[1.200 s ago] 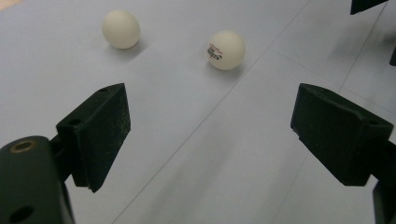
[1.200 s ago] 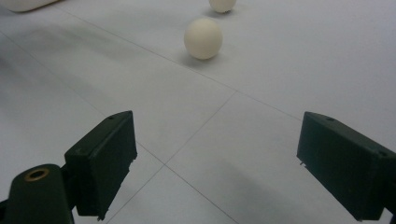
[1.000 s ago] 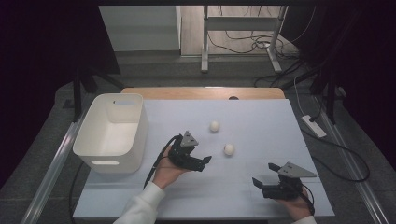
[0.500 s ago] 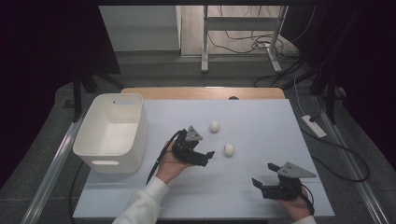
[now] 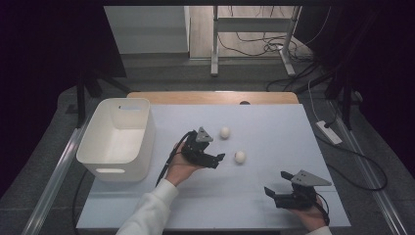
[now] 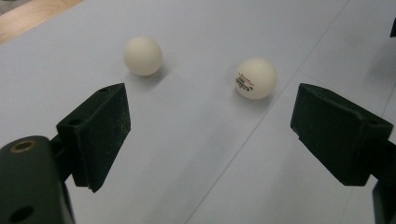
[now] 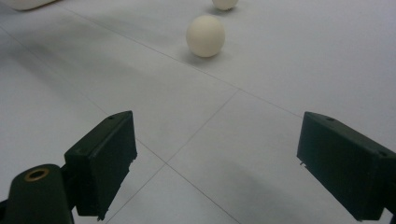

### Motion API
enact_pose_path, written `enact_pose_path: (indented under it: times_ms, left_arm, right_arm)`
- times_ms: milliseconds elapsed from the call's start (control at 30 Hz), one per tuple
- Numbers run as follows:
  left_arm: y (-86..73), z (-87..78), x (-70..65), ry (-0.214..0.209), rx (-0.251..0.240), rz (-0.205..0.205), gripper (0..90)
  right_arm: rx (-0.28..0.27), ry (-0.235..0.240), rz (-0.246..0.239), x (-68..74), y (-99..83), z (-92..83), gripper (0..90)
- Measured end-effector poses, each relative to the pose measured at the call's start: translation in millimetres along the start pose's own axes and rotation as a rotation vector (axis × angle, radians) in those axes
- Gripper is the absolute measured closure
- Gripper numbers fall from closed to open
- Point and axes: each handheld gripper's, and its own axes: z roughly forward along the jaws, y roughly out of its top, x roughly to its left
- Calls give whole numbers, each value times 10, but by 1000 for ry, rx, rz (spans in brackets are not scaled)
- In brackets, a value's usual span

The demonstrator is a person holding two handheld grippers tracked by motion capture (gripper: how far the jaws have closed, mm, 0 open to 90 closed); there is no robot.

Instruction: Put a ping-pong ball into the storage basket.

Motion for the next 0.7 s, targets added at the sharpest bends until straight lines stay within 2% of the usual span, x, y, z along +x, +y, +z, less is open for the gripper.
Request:
enact_pose_path:
  times_ms: [400,567,700]
  left_arm:
    - [78,99,73,1,18,-7,127]
    - [122,127,96,23,31,4,130]
    - [143,165,133,27,41,-4,130]
  right_arm:
    - [-1,6,15,-15,10,20,118]
    - [2,19,7,-4,17,47,118]
    - [-5,31,15,-20,34,78,118]
